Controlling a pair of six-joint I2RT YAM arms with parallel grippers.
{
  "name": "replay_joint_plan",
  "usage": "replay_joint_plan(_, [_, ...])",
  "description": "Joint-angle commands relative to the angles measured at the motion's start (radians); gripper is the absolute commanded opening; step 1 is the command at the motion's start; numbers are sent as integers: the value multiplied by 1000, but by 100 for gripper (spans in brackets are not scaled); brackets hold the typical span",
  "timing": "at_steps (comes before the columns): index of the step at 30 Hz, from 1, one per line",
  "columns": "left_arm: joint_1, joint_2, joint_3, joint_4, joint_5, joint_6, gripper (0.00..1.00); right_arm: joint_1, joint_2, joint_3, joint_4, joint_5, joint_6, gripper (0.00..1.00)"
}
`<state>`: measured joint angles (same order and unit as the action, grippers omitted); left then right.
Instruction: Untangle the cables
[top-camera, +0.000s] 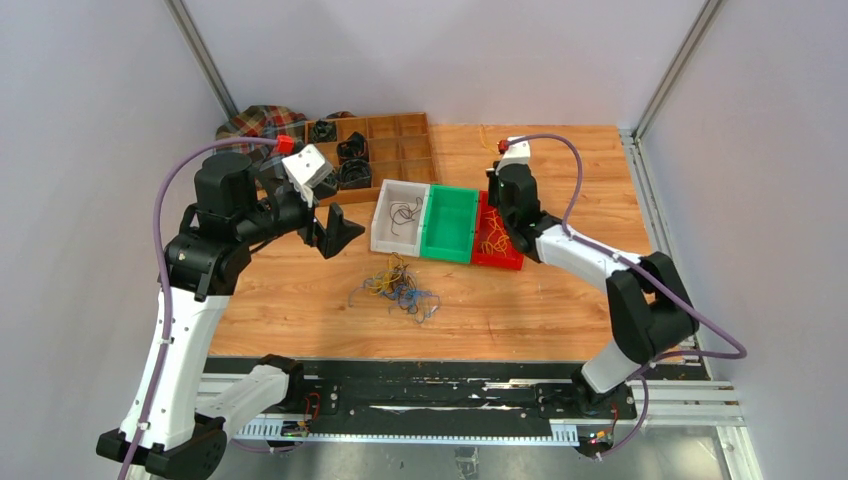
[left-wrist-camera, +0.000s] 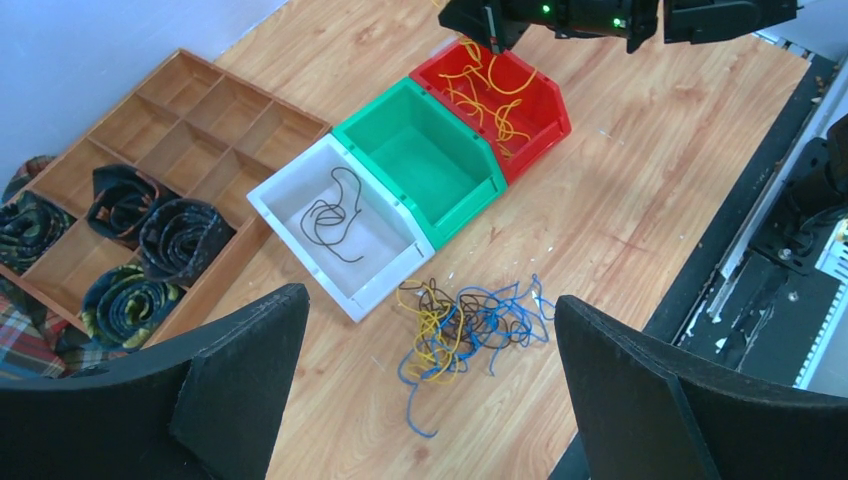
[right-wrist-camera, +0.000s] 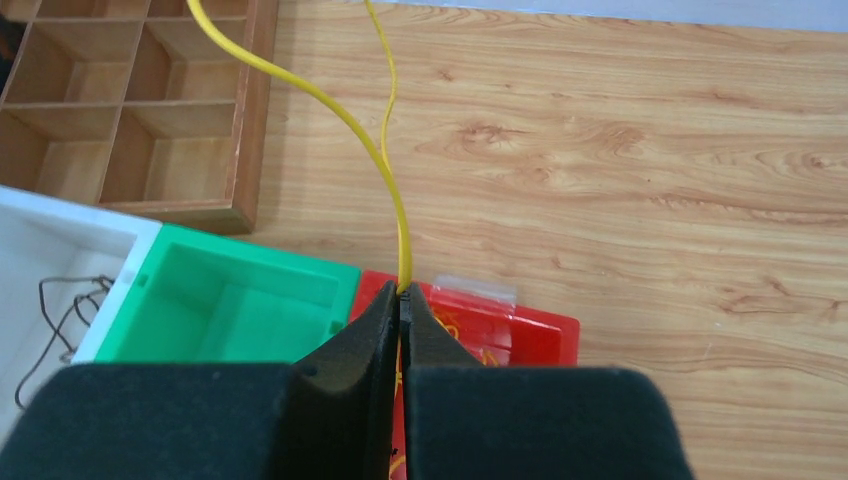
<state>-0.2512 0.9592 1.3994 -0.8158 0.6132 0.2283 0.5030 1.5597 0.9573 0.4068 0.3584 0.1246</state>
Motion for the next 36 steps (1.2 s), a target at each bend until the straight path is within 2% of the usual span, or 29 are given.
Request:
replay_joint_plan(1, [-7,-13,3,-10,-21,29,98,-18,60,79,45,60,85,1])
replay_joint_plan(7, [-7,-11,-1,-15,-25,47,98,-9,114,62,51,67,229,1])
replay_joint_plan(14, [-7,-13,7,-23,-23,58,98,-3,126,23,-6,116,245,1])
replay_joint_plan(21, [-7,-12,9,-23,-12,62,98,-21,52,-9,-219,139,232,1])
replay_joint_plan(27, [-7,-8,26,-23,-3,52,98,-38,90,50,-384,98,229,1])
replay_joint_plan(29, [-6,-11,29,-22,-6,58,98,-45,104,83,-455,98,240,8])
replay_joint_plan(31, [-6,-11,32,-22,-9,58,98,-48,94,103,-505,58,254,21])
replay_joint_plan(36, [-7,-7,36,-22,-3,57,98,-50,-9,92,-498,-8,245,48])
